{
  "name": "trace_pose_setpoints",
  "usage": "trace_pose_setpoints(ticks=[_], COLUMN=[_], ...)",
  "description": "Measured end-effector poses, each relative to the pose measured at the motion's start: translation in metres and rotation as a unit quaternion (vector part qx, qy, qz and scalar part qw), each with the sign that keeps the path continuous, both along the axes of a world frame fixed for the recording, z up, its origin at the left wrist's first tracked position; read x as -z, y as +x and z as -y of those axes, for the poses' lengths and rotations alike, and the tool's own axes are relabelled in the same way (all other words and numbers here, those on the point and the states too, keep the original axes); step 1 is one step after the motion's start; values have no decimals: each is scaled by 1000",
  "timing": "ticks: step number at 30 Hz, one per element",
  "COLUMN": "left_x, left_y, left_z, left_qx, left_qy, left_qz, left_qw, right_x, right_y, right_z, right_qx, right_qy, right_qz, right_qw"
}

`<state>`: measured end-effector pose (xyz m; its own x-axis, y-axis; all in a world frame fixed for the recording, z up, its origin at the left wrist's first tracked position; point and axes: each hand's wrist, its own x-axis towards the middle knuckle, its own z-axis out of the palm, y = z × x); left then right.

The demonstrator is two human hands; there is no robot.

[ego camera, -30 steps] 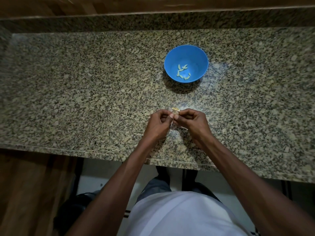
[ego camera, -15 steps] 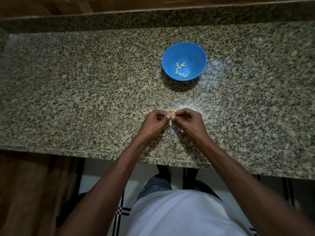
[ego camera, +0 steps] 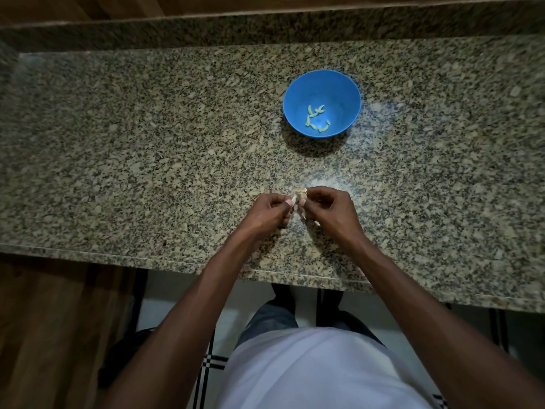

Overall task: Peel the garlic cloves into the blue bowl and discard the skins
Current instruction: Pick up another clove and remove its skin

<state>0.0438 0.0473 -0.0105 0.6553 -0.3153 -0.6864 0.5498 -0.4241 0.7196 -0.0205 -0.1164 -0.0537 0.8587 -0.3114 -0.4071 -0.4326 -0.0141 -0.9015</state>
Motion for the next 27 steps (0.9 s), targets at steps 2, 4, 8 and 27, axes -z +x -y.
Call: trace_pose_setpoints(ticks=[2, 4, 8, 27], left_x=[2, 3, -1, -9], left_y=[-1, -2, -10, -39], left_z=[-4, -9, -14, 18], left_qx=[-16, -60, -156, -98], left_qy=[1, -17, -81, -65], left_qz=[-15, -36, -65, 168], left_qw=[1000, 997, 982, 979], right_x=[-3, -8, -21, -40], right_y=[4, 10, 20, -6], right_z=[4, 10, 18, 6], right_qx=[13, 1, -79, 61], right_qy=[-56, -115, -230, 380], right_qz=[-5, -3, 28, -160], right_qw=[998, 993, 970, 909])
